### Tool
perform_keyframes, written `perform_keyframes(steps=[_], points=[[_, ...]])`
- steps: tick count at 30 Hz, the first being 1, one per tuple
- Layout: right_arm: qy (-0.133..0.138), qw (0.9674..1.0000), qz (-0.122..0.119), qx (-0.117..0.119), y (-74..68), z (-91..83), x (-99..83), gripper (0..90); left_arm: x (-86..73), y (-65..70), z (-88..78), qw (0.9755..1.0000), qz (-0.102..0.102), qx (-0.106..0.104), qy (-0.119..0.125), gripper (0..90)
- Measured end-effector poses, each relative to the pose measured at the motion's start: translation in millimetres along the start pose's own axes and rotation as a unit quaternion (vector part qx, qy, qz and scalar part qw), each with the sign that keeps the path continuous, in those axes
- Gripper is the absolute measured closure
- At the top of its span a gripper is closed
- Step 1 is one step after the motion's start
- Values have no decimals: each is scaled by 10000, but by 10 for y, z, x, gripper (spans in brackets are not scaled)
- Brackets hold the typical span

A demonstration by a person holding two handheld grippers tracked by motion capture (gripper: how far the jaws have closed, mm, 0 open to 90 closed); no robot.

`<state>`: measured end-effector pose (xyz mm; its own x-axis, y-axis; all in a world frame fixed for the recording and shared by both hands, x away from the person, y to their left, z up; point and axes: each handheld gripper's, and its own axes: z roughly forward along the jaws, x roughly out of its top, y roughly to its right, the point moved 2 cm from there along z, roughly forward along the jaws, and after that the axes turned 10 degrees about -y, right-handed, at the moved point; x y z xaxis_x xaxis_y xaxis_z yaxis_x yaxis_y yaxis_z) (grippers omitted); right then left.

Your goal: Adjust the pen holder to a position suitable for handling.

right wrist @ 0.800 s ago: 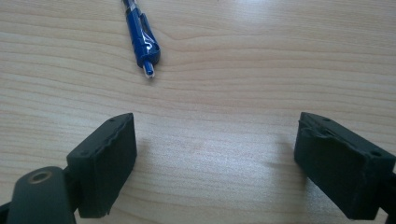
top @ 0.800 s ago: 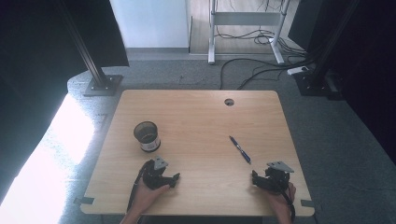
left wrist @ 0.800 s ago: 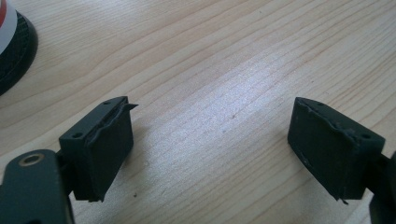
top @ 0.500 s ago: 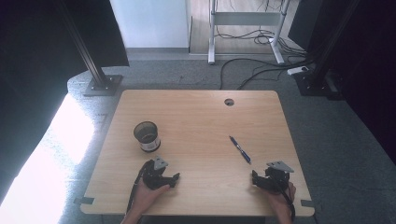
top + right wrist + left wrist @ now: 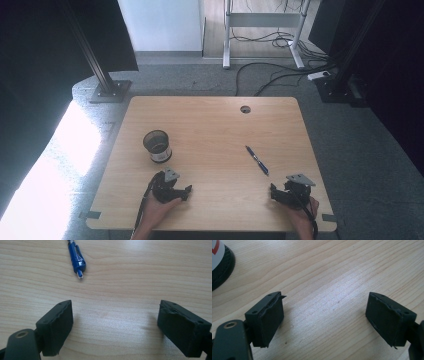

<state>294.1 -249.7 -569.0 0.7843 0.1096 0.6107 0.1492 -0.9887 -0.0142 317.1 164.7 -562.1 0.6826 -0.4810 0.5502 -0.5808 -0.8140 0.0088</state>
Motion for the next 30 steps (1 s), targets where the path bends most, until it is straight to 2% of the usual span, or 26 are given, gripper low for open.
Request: perform_keyframes(steps=[7, 13, 16, 19, 21, 26, 27, 28, 29, 30], points=[[8, 10000, -17, -1, -2, 4, 5, 126, -5, -1, -4, 10000, -24, 18, 3, 150], [-4, 10000, -23, 14, 7, 22, 31, 126, -37, -19, -38, 9999, -94, -81, 79, 146], [2, 10000, -25, 14, 8, 24, 33, 126, -44, -21, -64, 9999, -59, -43, 103, 146], [-1, 10000, -21, 16, 8, 23, 32, 126, -44, -24, -149, 9997, -52, -66, 227, 146], [-2, 10000, -20, 19, 9, 22, 31, 127, -58, -36, -247, 9993, -123, -41, 364, 146], [0, 10000, -21, 20, 9, 22, 30, 128, -103, -90, -371, 9983, -319, -72, 478, 146], [4, 10000, -21, 24, 9, 21, 28, 129, -115, -137, -441, 9977, -411, 9, 548, 146], [4, 10000, -21, 24, 9, 21, 28, 129, -115, -137, -441, 9977, -411, 9, 548, 146], [3, 10000, -22, 26, 9, 21, 28, 129, -113, -200, -521, 9963, -540, 81, 663, 146], [4, 10000, -28, 28, 10, 21, 29, 129, -113, -200, -521, 9963, -540, 81, 663, 146]])
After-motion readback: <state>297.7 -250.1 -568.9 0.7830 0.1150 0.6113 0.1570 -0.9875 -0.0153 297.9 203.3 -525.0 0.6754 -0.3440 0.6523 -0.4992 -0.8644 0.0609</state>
